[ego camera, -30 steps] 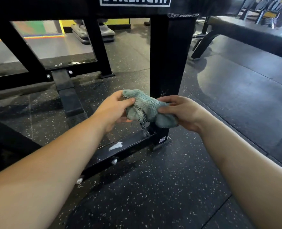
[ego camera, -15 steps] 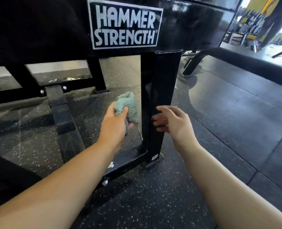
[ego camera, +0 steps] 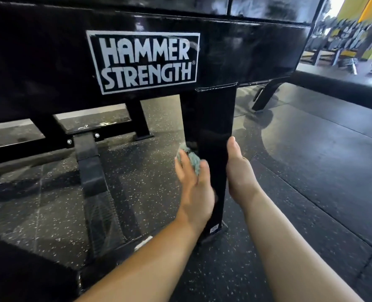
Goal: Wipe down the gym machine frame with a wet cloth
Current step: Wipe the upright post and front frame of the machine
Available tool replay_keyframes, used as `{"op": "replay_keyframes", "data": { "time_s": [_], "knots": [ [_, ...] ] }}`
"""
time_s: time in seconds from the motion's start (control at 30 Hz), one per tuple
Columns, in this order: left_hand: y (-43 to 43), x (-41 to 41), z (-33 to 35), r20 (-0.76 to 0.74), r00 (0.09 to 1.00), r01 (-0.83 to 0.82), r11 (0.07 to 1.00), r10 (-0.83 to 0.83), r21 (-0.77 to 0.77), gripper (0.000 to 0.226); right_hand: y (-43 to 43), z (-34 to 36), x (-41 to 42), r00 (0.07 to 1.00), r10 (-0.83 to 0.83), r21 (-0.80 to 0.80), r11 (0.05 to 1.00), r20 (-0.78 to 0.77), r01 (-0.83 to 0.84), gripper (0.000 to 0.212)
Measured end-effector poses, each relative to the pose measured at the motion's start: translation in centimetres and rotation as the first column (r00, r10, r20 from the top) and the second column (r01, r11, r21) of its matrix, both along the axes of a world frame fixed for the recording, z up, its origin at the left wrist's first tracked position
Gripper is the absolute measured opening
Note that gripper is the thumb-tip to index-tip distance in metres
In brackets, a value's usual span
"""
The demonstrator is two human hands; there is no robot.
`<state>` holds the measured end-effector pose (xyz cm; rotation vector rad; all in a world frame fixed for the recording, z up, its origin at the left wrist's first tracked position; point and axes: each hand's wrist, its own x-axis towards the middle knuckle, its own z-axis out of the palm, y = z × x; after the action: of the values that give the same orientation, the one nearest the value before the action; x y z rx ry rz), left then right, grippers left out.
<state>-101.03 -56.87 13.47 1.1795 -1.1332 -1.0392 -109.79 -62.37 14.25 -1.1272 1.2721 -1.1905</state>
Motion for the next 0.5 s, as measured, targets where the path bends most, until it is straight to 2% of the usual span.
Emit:
{"op": "replay_keyframes", "data": {
  "time_s": [0.07, 0.13, 0.2, 0.27, 0.33, 0.43, 0.5],
  "knots": [
    [-1.0, 0.3, 3.7, -0.016, 0.998, -0.064, 0.992, 0.063, -0.108, 0.06, 0.2, 0.4, 0.1, 1.0, 0.01, -0.021, 1.0, -0.025, -0.011, 0.053],
    [-1.9, 0.3, 6.9, -0.056, 0.99, -0.137, 0.975, 0.129, -0.173, 0.057, 0.1, 0.5, 0.0, 0.998, 0.009, -0.033, 0.999, -0.06, -0.011, 0.055],
    [-2.1, -0.2, 6.7, -0.046, 0.99, -0.138, 0.971, 0.131, -0.196, 0.057, 0.0, 0.5, 0.1, 0.998, 0.001, -0.042, 0.999, -0.068, -0.004, 0.055],
    [-1.3, -0.6, 3.8, -0.007, 0.995, -0.096, 0.973, 0.097, -0.209, 0.063, 0.0, 0.2, 0.2, 0.999, 0.006, -0.049, 0.999, -0.034, -0.008, 0.051],
    [-0.2, -0.8, 1.0, 0.041, 0.997, -0.058, 0.989, 0.064, -0.136, 0.072, -0.1, 0.1, 0.1, 1.0, 0.017, -0.066, 0.998, 0.008, -0.016, 0.044],
    [0.1, -0.4, 1.6, 0.056, 0.998, -0.005, 0.998, 0.002, 0.057, 0.065, -0.1, 0.4, 0.0, 1.0, 0.022, -0.086, 0.996, 0.001, -0.022, 0.043],
    [-0.7, 0.1, 5.0, -0.015, 0.999, -0.045, 0.999, 0.045, -0.011, 0.06, -0.3, 0.2, -0.1, 0.999, 0.036, -0.092, 0.995, -0.012, -0.037, 0.048]
  ]
}}
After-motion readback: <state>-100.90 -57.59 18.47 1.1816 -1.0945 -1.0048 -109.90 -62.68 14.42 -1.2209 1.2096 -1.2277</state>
